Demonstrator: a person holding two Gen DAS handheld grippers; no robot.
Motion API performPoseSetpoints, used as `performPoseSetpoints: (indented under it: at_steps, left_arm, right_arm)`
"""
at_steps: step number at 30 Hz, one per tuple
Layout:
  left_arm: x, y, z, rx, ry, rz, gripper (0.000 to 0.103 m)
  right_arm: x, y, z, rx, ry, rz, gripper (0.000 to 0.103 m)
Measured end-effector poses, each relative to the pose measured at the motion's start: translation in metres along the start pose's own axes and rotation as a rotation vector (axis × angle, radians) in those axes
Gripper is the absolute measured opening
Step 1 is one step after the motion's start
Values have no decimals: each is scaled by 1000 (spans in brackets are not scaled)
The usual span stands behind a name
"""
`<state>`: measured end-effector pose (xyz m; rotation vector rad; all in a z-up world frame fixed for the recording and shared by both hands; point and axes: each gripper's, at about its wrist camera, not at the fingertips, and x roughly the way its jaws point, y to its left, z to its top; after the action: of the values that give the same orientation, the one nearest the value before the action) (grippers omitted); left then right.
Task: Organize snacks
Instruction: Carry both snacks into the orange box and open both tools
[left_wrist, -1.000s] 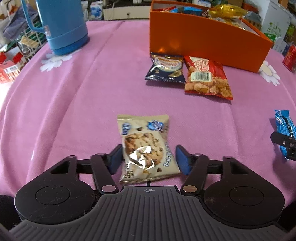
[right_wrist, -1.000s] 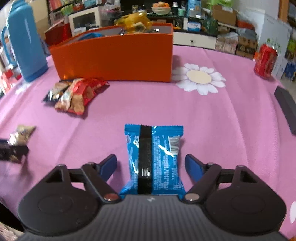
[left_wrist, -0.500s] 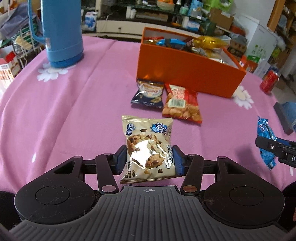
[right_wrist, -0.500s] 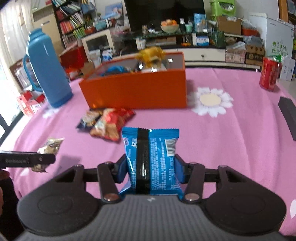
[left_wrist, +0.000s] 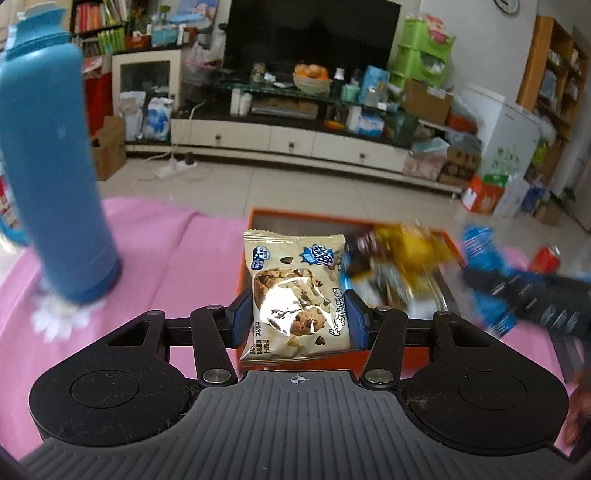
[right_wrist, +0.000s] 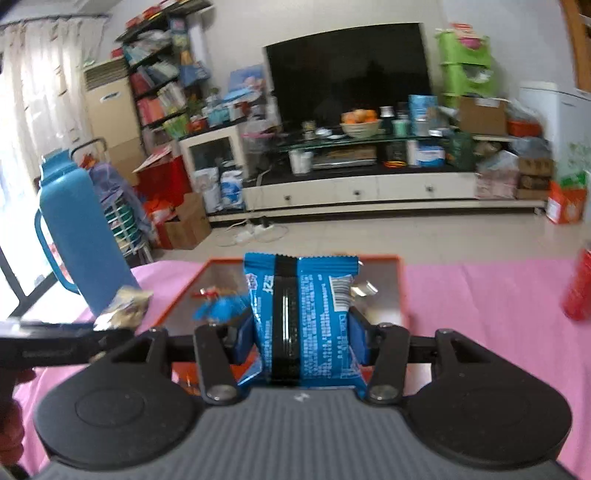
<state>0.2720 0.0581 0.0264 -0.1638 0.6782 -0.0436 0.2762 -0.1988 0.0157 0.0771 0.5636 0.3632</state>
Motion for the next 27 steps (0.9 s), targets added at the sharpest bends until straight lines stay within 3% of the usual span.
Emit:
performPoseSetpoints:
  at_steps: [3, 9, 13, 22, 25, 27]
  left_arm:
    - [38, 4, 16, -4, 16, 19, 25]
    - [115, 12, 18, 2, 100, 36, 25]
    - [124, 1, 14, 90, 51, 73, 25]
    - [122, 4, 16, 95, 62, 52, 27]
    - [109, 2, 21, 95, 55, 52, 38]
    - [86, 2, 24, 90, 4, 44, 60]
  right_arm:
    - [51, 17, 11, -53, 45, 54, 52]
    - [127, 17, 8, -142, 114, 12, 51]
    - [135, 24, 2, -205, 113, 14, 53]
    - [135, 22, -5, -162, 108, 31, 52]
    - [131, 23, -1, -156, 111, 28, 55]
    - [114, 20, 2, -134, 87, 32, 71]
